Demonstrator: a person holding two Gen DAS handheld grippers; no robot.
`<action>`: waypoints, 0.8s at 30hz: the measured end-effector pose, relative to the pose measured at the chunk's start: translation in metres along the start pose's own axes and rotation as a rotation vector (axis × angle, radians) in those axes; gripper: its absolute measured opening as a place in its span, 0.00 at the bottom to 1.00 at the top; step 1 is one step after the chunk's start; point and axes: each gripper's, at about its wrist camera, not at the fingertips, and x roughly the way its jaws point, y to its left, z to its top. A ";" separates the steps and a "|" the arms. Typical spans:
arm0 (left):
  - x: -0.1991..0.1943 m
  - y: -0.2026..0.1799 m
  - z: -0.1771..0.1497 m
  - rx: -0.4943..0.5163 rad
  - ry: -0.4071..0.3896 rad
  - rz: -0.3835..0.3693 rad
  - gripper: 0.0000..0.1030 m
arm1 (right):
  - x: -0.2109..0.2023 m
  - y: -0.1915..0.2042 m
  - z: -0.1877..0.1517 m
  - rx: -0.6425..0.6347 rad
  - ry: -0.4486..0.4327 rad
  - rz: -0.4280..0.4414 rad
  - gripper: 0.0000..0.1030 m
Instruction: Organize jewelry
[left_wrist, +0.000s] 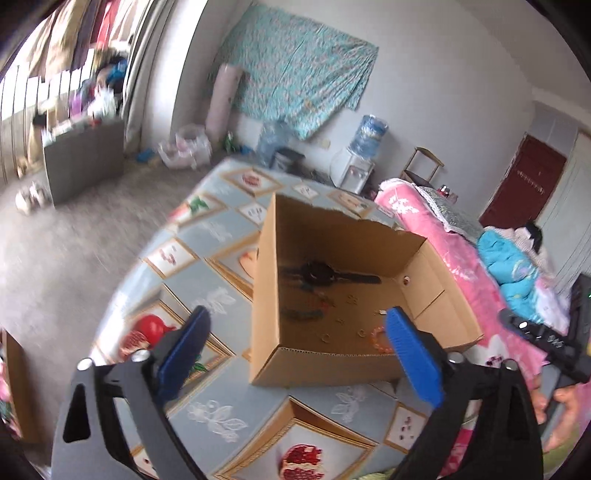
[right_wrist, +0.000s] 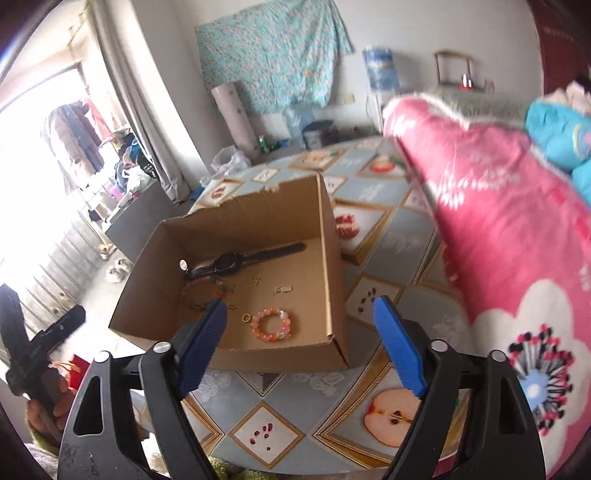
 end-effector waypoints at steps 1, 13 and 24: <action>-0.003 -0.004 -0.002 0.022 -0.012 0.014 0.95 | -0.006 0.009 -0.004 -0.034 -0.022 -0.013 0.85; 0.007 -0.043 -0.020 0.094 0.004 0.168 0.95 | -0.004 0.069 -0.027 -0.209 -0.072 -0.146 0.92; 0.044 -0.043 -0.049 0.076 0.207 0.278 0.95 | 0.032 0.071 -0.040 -0.158 0.089 -0.170 0.92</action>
